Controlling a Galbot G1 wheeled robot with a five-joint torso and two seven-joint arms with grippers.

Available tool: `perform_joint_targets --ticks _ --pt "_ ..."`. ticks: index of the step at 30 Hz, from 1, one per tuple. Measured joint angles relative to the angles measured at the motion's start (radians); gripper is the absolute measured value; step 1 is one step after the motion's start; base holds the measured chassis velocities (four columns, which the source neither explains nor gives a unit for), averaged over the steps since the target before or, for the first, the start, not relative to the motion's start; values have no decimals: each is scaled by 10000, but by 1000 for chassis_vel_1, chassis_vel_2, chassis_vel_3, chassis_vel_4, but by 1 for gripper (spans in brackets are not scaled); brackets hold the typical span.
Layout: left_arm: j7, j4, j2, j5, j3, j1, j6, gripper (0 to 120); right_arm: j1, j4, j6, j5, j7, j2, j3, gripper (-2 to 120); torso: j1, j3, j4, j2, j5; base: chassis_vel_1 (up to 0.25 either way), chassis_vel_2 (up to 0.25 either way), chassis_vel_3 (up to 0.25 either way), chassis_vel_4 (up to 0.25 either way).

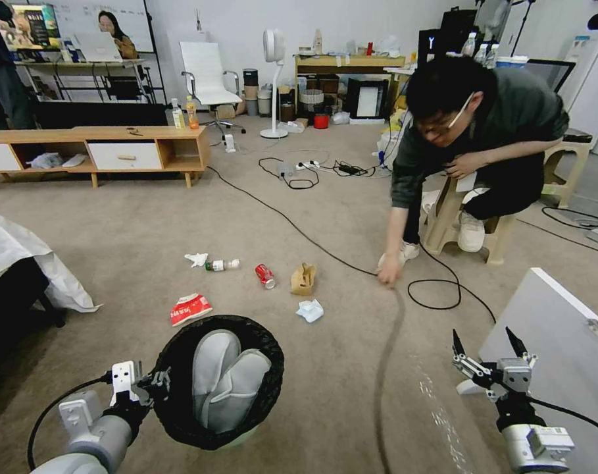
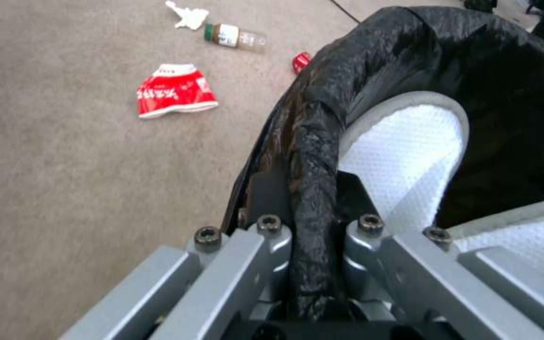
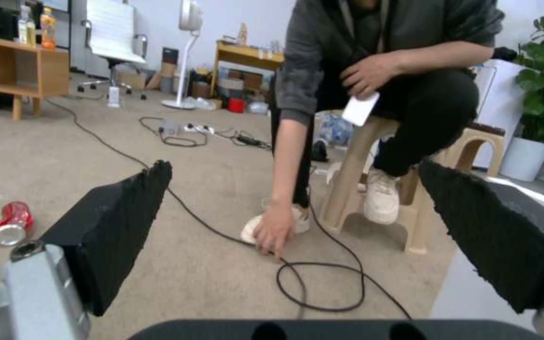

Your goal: Pick up the trash bin and place the garbage on the floor into it.

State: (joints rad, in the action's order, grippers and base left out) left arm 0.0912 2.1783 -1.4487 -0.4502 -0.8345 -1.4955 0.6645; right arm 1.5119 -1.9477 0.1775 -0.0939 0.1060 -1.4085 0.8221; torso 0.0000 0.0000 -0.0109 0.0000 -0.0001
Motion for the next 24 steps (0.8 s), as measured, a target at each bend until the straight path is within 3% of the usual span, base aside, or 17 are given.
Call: perform_joint_targets --ticks 7,24 --pt "0 24 -7 0 19 -13 0 4 17 0 32 22 8 -10 -17 100 1 1 -1 0 2 -102 96 99 -94" --pt "4 57 -30 1 8 -35 -21 4 39 -28 93 67 -10 -59 -5 100 -1 -2 -1 0 1 0 0 0 0"
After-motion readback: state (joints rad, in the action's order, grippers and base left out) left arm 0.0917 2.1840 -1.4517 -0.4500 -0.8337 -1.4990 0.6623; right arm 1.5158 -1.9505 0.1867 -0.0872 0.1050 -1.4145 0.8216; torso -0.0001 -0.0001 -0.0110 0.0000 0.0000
